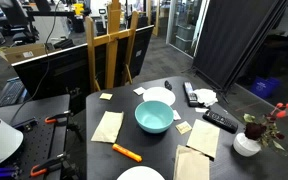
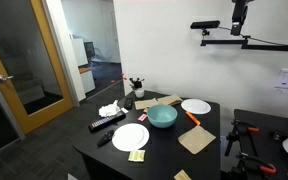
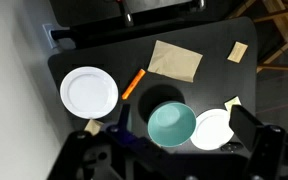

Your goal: Move the bowl to the left.

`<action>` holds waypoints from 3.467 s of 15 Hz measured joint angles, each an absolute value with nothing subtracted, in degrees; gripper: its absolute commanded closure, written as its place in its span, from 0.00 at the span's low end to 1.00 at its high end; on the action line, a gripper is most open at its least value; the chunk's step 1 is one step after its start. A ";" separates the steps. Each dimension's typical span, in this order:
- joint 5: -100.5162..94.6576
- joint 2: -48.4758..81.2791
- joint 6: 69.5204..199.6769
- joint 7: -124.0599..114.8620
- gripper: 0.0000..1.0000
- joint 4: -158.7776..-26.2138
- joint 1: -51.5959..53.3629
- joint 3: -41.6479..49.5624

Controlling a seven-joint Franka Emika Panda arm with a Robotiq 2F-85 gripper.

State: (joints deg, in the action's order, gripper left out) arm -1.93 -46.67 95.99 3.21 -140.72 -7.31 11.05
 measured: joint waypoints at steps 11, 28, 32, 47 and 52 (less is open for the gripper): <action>-1.92 -45.97 98.00 3.21 0.00 -140.78 -7.00 10.80; -1.90 -20.27 126.40 7.71 0.00 -141.39 1.41 3.45; -5.31 -12.34 132.24 7.58 0.00 -140.33 1.48 1.05; -11.91 5.78 139.64 5.04 0.00 -135.32 2.30 -2.23; -12.05 10.01 144.88 2.88 0.00 -135.23 2.50 -2.22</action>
